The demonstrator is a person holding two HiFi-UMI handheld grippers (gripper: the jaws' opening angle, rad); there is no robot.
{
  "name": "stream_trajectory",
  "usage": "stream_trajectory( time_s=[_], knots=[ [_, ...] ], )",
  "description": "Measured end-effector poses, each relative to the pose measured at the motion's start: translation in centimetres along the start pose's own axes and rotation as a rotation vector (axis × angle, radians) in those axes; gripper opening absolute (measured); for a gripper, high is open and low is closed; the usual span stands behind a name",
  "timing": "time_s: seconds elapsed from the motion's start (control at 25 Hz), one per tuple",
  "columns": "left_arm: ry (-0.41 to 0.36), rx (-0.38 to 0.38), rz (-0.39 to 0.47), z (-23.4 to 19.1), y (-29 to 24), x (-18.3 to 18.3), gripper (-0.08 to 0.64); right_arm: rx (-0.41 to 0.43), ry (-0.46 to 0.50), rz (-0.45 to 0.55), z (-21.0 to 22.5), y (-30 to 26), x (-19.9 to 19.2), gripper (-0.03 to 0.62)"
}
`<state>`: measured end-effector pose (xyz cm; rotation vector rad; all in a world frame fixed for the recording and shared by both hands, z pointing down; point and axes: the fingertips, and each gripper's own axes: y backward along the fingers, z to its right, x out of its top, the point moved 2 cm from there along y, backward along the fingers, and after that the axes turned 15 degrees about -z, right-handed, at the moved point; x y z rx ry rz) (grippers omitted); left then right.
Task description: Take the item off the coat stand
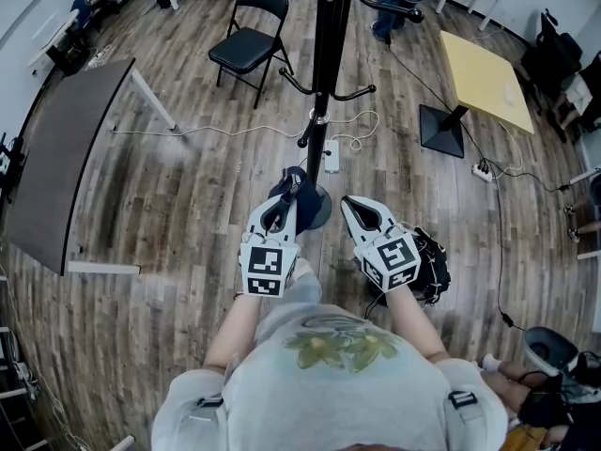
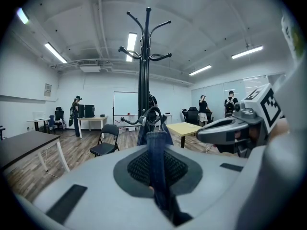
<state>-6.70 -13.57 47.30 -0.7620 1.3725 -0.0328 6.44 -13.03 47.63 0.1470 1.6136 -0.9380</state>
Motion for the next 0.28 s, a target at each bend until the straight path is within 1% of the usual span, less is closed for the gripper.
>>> stream_trajectory(
  time_s=[0.28],
  knots=[
    [-0.001,0.002,-0.004,0.02,0.25,-0.28,0.025,-0.003,0.002,0.001,-0.29,0.28,-0.11,0.006]
  ],
)
